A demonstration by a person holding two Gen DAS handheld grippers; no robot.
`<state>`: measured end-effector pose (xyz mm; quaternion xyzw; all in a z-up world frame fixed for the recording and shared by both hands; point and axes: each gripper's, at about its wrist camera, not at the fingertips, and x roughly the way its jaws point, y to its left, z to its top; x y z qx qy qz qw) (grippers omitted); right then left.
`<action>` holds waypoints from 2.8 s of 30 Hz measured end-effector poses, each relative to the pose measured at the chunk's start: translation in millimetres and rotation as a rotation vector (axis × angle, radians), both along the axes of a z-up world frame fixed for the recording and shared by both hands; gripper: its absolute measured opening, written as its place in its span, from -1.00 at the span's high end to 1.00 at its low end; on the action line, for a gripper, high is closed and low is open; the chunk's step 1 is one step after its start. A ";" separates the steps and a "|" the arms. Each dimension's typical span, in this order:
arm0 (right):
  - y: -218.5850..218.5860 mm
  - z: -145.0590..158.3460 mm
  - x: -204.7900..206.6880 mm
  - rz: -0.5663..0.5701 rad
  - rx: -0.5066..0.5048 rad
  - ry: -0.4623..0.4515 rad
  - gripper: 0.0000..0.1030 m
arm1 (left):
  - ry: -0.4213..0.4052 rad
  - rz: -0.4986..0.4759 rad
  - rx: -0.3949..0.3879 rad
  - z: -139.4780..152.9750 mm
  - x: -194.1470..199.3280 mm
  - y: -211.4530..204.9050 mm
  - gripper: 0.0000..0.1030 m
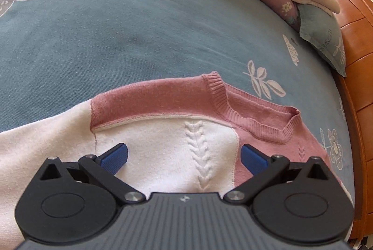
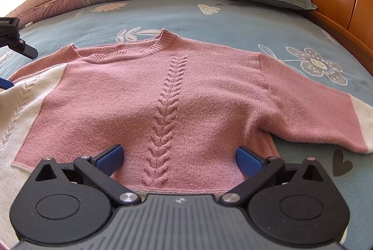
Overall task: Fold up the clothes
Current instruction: 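Move the open left gripper to the pink collar edge at the shoulder, then grasp the cream sleeve with the left gripper and lift it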
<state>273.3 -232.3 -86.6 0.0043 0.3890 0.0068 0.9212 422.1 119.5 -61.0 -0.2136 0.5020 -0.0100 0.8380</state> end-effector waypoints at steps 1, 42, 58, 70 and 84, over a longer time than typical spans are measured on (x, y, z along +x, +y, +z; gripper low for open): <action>0.0 -0.1 -0.4 0.001 -0.001 -0.002 -1.00 | -0.001 0.017 0.020 -4.7 3.7 2.0 -0.98; 0.5 -0.4 0.2 0.003 -0.006 -0.005 -1.00 | -0.096 -0.061 -0.039 29.0 5.4 -17.8 -0.96; 3.7 -2.4 -2.7 -0.012 -0.016 -0.036 -1.00 | -0.128 0.077 -0.247 24.4 -148.6 55.9 -0.97; 5.0 -4.8 -4.8 -0.018 -0.020 -0.065 -1.00 | -0.288 0.258 -0.404 -31.6 -173.7 77.5 -0.98; 6.3 -4.8 -5.5 -0.021 -0.026 -0.068 -1.00 | -0.425 0.363 -0.380 -36.1 -160.1 77.5 -0.98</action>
